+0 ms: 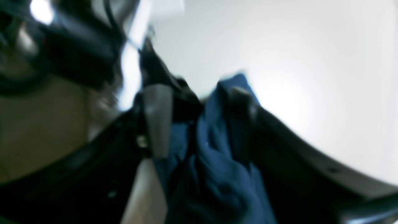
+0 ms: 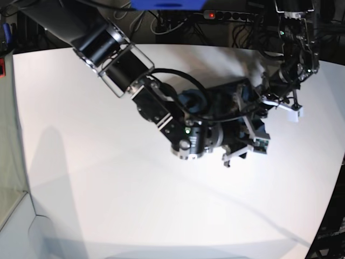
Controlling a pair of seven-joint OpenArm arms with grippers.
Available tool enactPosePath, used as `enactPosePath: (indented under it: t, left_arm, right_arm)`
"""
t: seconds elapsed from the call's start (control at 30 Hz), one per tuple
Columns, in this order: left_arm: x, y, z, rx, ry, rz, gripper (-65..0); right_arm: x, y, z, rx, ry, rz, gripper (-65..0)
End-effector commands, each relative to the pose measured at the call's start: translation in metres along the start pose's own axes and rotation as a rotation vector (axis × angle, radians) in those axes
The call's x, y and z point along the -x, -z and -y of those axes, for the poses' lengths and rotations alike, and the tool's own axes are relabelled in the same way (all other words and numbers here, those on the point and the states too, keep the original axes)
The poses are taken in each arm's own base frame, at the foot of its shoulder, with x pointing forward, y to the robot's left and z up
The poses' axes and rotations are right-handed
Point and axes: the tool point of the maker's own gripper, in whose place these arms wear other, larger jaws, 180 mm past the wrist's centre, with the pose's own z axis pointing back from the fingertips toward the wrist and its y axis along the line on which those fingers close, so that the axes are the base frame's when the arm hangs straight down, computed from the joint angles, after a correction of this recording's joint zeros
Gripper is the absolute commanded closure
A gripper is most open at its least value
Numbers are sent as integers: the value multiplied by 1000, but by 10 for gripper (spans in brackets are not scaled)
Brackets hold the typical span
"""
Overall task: Layout the t-shirt on the table in an organized manner, then fold the t-shirt properly
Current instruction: 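Press the folded bundle flat with the right gripper and release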
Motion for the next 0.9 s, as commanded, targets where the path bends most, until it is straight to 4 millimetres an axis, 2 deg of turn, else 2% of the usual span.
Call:
enactPosePath:
  t: [0.0,0.03,0.1,0.23,0.37,0.47,0.57,0.63,0.77,0.87]
  left_arm:
    - [2,-2,-8,-35,10,-17,-189]
    - [3,-3,-9,-35,10,-19,-189]
    - [2,-3,-9,-35,8,-17,-189]
    - [3,-6,-13,-41,13,-46,-190]
    - [4,-7,-15,-46,20,-68,-190]
    - [3,-8,-16,-50,23,-66,-190]
    - [0,-9,-17,-53,29,-63,-190]
    - [-2,-9,-17,-51,29,-61,-190]
    - [-2,-9,-16,-50,30,-62,-190]
    - [-14,-16,-11,-38,43,-25,-190]
  right_arm:
    - [-40,-9,0,-6,-43,105,-372]
    - [-49,-16,2,5,-56,128,-381]
    - [-55,-29,15,53,-46,145,-381]
    - [-46,-55,53,157,52,163,-380]
    - [-6,-80,80,246,171,147,-360]
    - [21,-91,86,281,231,125,-274]
    - [42,-89,78,275,281,107,-148]
    - [51,-84,69,261,306,97,-93]
    - [68,-72,48,228,361,84,-85]
    - [76,-53,17,157,370,60,-85]
